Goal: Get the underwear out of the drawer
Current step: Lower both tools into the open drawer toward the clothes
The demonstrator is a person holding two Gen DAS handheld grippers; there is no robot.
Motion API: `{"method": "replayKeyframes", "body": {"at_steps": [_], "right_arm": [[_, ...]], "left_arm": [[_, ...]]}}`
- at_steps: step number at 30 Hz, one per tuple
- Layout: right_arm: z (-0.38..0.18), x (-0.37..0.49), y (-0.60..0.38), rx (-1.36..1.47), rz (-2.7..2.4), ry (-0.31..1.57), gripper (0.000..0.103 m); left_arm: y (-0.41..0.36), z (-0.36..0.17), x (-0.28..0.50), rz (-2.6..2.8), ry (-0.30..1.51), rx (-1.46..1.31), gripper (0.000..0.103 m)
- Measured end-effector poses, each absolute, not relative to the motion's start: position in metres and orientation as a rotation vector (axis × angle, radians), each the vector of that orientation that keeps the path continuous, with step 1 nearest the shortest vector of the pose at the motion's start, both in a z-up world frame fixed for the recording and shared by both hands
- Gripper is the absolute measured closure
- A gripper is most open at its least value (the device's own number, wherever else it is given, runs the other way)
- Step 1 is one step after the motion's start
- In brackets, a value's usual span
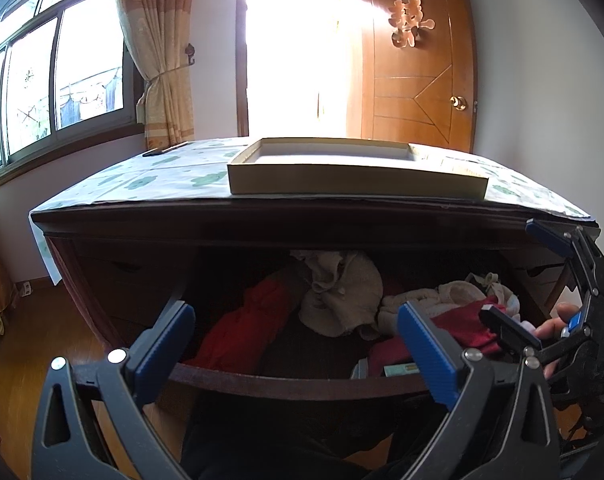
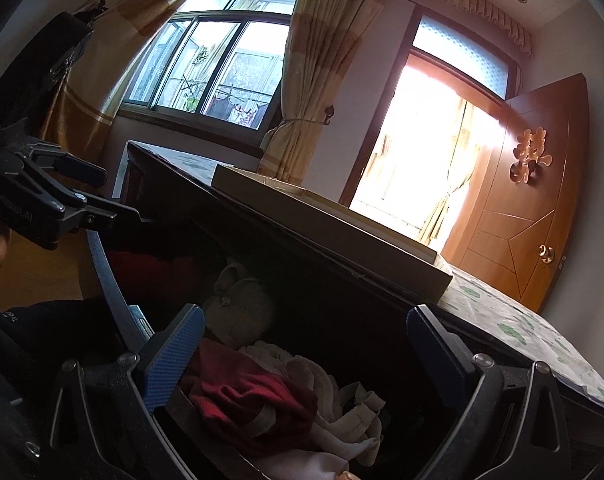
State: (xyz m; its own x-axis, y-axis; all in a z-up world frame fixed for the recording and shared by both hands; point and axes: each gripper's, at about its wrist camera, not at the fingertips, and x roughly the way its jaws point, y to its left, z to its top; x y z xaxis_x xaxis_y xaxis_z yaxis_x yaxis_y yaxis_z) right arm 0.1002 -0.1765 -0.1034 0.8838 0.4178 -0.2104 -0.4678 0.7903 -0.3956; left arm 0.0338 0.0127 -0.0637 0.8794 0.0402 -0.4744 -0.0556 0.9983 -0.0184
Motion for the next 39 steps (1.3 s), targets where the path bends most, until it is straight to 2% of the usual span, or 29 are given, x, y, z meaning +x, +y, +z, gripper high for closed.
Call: {"method": "replayKeyframes", "body": {"at_steps": [27,39], "right_arm": [[-0.090,0.100,-0.179,-0.342,0.536,0.403,0.001],[-0.092,0.102,-0.169,-0.383,0.581,0.510,0.001]], "left_arm": [[0.007,-0.063,0.032,0.043,0.498,-0.007,0.000],[0.003,-0.064,0.035,0.028,0.515,0.000,0.000]]}}
